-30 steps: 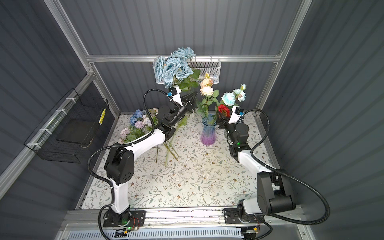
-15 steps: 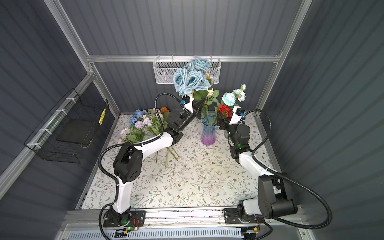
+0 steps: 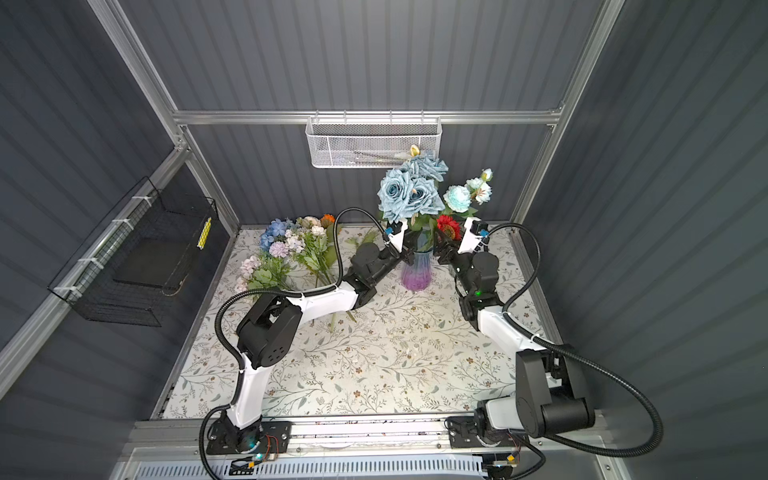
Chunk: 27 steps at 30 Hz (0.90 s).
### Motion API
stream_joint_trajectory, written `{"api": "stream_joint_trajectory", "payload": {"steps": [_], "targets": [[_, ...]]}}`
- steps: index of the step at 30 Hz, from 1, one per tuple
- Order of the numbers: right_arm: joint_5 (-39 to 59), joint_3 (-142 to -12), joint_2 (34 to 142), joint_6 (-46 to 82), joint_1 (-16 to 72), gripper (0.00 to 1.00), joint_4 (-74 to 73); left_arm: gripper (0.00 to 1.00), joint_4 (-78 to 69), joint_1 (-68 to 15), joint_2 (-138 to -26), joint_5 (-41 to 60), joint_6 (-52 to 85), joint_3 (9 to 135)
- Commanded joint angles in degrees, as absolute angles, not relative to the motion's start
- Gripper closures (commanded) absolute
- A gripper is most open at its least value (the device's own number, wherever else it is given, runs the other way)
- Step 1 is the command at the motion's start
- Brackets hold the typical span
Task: Arrange the flowers into the vase
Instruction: 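Lower the blue hydrangea into the blue-purple vase with the left gripper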
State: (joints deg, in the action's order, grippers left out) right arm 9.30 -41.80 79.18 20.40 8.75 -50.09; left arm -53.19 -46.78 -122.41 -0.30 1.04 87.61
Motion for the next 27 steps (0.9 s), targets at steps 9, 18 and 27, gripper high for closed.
{"api": "stream_joint_trajectory", "payload": {"steps": [9,18,27], "targets": [[10.3,-40.8,78.0,21.3,8.4,0.33,-51.1,0.50,-46.6,-47.2,-122.1,-0.3,1.6,86.3],[10.9,-40.0,77.0,21.9,8.5,0.29,-50.0,0.26,-44.4,-47.2,-118.7,1.2,5.2,83.7],[11.6,-38.0,73.8,22.2,8.5,0.10,-47.4,0.00,-39.3,-47.2,-107.4,4.2,11.7,72.8]]}}
